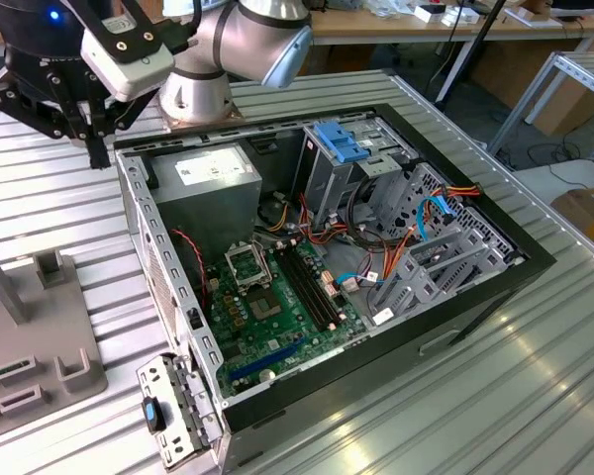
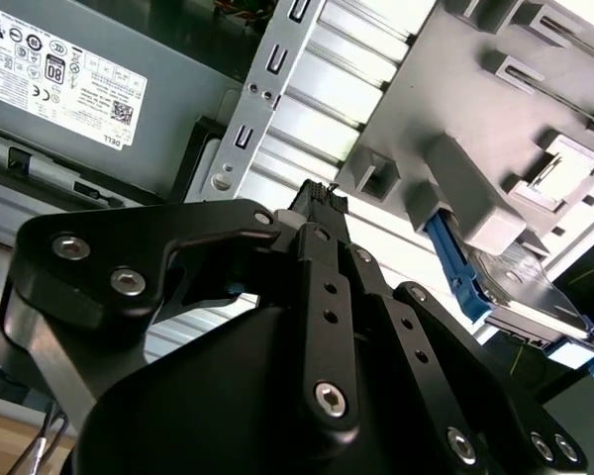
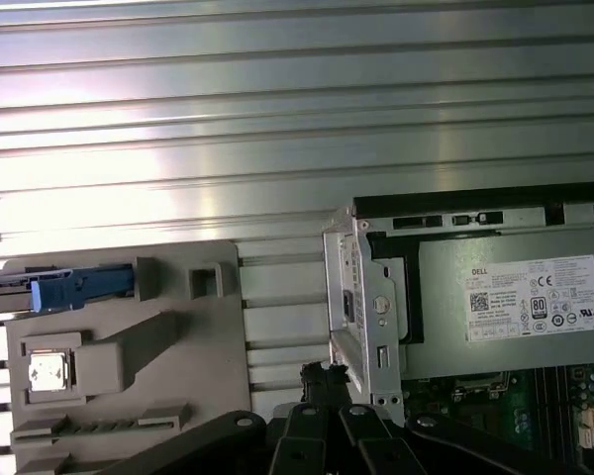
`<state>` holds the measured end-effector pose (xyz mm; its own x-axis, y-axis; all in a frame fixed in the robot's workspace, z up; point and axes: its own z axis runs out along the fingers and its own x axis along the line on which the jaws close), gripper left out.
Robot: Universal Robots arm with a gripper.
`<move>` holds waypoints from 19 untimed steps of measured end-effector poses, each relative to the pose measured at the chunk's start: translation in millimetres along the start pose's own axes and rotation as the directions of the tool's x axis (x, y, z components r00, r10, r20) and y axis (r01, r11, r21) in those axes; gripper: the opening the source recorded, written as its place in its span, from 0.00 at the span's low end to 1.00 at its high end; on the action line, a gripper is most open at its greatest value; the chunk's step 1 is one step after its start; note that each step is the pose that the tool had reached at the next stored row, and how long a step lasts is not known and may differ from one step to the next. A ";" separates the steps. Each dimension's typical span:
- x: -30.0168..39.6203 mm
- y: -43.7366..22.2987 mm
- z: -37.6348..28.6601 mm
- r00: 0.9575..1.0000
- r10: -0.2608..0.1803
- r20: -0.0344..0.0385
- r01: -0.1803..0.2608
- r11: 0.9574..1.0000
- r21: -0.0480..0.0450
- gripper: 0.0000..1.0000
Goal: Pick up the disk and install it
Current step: 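Reach for the disk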
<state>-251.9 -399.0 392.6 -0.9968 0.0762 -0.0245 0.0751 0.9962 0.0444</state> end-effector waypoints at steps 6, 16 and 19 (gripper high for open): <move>31.9 -2.4 -0.8 1.000 0.000 0.000 0.000 1.000 0.000 0.11; 60.4 -4.6 -1.5 1.000 0.000 0.000 0.000 1.000 0.000 0.11; 66.7 -5.1 -1.7 1.000 0.000 0.000 0.000 1.000 0.000 0.11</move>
<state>-318.8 -399.0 392.4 -0.9968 0.0762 -0.0244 0.0751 0.9962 0.0443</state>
